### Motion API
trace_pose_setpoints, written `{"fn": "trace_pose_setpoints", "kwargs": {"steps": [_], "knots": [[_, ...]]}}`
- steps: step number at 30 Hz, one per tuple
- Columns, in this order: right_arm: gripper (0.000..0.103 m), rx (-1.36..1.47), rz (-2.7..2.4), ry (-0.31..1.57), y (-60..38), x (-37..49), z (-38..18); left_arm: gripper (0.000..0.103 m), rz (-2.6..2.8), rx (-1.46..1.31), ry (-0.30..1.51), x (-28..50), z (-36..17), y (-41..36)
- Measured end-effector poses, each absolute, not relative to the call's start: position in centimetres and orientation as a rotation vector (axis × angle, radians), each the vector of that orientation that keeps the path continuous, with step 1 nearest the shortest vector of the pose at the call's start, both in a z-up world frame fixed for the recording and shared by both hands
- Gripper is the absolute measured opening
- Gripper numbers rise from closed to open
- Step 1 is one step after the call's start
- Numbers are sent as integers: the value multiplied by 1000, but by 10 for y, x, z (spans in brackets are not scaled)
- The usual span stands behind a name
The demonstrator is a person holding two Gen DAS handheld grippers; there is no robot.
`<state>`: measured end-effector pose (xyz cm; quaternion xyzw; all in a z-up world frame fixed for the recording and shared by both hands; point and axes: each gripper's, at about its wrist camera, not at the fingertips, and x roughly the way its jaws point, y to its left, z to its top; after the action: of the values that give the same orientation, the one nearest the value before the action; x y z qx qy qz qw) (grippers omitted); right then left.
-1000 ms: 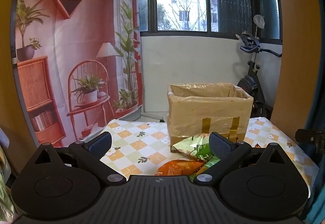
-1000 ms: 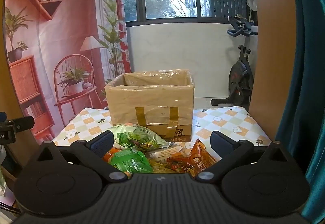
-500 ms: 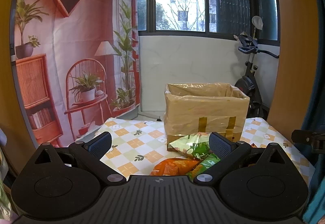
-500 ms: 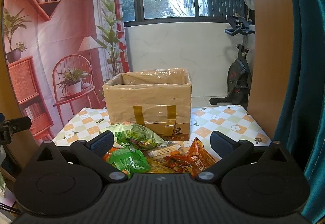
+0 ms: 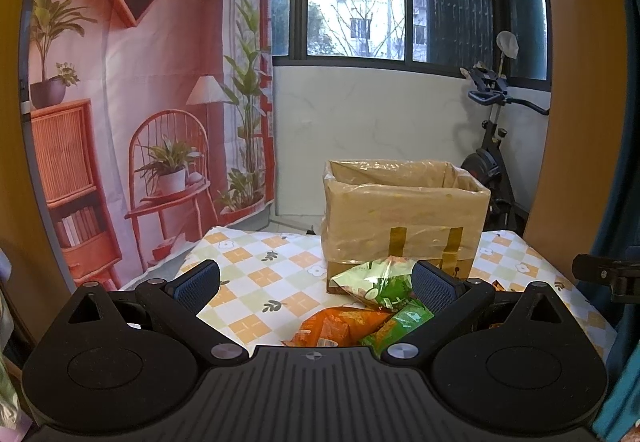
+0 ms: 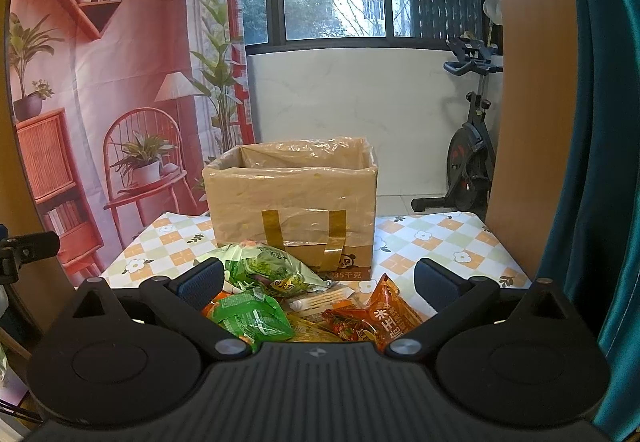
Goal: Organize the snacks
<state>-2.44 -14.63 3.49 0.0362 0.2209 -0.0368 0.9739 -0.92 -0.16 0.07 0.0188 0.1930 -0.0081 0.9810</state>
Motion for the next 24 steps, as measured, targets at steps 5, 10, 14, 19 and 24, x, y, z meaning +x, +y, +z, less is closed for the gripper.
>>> {"fn": "trace_pose_setpoints", "kwargs": {"steps": [5,10,14,19,24], "knots": [[103,72,-74,445,-146,-25,35,103,-18,35,392,-9,0,-2],[103,72,-75,444,-146,-25,35,103,-18,34,393,-9,-1,-2],[103,72,-74,443,-146,-25,35,103,-17,30,396,-9,-1,-2],[103,71,-74,444,-146,-25,35,103,-17,28,397,-10,-2,-2],[103,71,-74,442,-145,-25,34,103,-17,27,398,-10,-2,-3]]}}
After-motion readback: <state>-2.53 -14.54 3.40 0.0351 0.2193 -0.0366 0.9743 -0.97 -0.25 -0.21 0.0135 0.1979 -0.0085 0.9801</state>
